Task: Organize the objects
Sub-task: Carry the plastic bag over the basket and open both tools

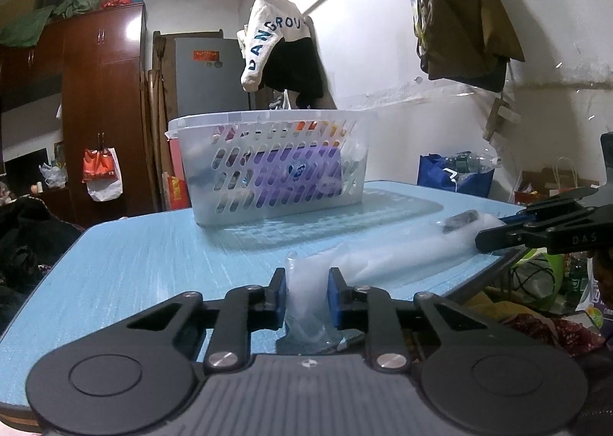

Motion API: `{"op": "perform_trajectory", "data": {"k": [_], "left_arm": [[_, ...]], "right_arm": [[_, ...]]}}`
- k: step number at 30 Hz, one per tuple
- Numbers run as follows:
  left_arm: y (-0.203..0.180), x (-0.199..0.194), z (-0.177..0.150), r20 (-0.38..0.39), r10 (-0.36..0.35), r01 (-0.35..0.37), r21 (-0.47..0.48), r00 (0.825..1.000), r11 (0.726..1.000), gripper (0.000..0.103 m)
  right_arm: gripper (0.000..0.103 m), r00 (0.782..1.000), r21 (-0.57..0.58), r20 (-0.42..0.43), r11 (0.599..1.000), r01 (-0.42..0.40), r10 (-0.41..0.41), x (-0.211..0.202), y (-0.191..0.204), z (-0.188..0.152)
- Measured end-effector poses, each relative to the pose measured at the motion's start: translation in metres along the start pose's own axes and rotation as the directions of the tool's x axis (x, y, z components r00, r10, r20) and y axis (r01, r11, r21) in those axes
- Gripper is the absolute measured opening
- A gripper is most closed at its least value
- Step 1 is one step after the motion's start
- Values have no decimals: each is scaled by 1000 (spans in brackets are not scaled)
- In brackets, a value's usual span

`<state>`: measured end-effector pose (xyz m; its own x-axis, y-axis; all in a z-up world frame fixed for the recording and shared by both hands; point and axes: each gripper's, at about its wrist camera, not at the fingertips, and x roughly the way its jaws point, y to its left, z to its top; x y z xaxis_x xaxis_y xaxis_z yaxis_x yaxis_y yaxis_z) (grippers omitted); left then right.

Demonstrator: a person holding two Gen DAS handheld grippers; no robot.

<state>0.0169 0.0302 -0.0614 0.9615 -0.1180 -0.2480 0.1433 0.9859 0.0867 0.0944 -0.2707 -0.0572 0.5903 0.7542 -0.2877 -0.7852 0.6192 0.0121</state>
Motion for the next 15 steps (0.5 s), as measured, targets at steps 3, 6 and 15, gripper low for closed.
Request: {"op": "perform_trajectory", "data": {"k": [3,6,15], "left_arm": [[1,-1,2,4,-4,4,-7,1000,1000,24],[1,-2,4,13,-5,5,-2,1000,1000,23],[4,-9,24,62,-5,5,9,998,1000,23]], "right_arm": [[18,1000,3,-2,1000,-7,7,0,0,1],[17,1000,0,4,1000,-9,9,0,0,3],[16,999,-9,44,1000,-22,22,-4,-4,18]]}}
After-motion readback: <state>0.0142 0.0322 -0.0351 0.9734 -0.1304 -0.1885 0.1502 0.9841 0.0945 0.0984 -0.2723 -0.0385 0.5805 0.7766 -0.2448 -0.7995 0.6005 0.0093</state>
